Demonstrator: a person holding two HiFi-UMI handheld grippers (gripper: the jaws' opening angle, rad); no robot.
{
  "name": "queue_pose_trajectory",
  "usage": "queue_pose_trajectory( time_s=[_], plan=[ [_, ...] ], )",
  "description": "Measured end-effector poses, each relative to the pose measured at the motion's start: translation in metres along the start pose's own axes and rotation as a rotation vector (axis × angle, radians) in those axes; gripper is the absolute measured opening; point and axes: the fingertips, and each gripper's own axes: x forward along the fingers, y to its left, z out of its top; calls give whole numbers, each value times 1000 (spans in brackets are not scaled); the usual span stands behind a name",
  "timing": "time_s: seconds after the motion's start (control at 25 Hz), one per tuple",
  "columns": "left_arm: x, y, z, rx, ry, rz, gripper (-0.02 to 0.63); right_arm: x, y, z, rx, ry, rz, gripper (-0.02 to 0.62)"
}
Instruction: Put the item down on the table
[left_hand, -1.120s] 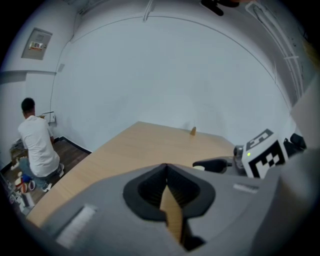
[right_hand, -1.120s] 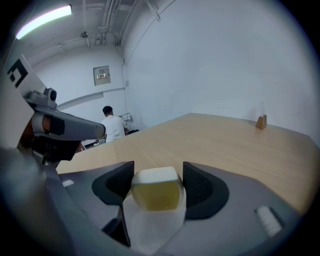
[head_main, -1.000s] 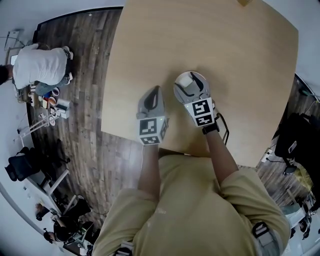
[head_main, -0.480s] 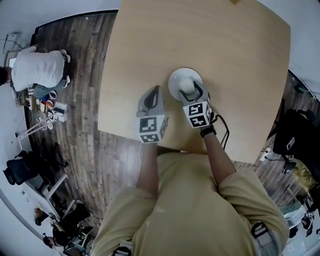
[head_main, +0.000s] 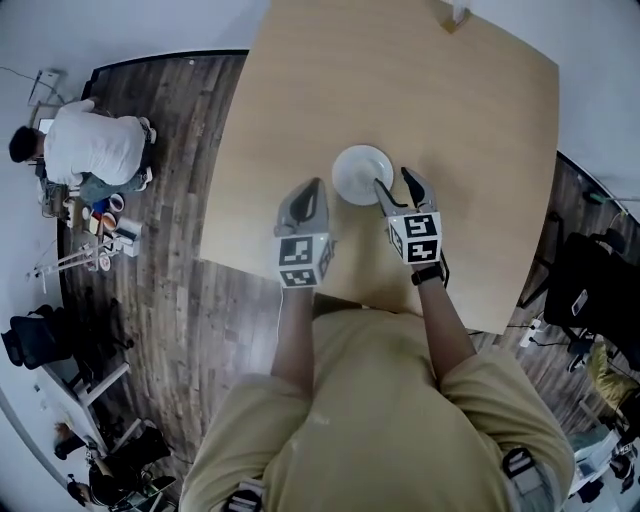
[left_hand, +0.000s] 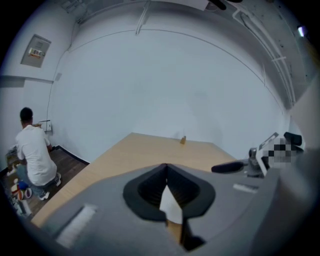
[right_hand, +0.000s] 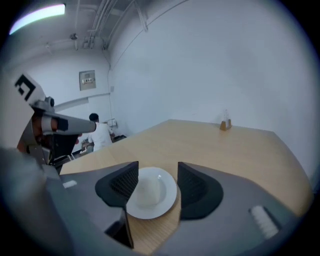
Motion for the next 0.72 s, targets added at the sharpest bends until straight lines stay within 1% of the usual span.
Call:
queue_pose_trajectory(
  time_s=[0.08,0.28,0.4,0.48,0.52,0.72],
  plan=[
    [-12,-9,10,17,-24,1,3,-28,-7,21,10,-65,-11,209],
    [-42,-40,35,51,-103,11,3,-98,-23,64,5,-205,-31,129],
    [-64,-66,52,68,-162,9,3,-142,-27,79,-10,-278,-45,84],
    [-82,-83,63,84,-202,8,3,-169,-28,86,-22,-318,-56,26],
    [-90,-91,67,93,-217,8,3,-181,-27,88,-29,-334,-57,8],
    [-126,-128,73,125,-273,10,3,-227,-20,89,-69,-385,-54,6]
  ],
)
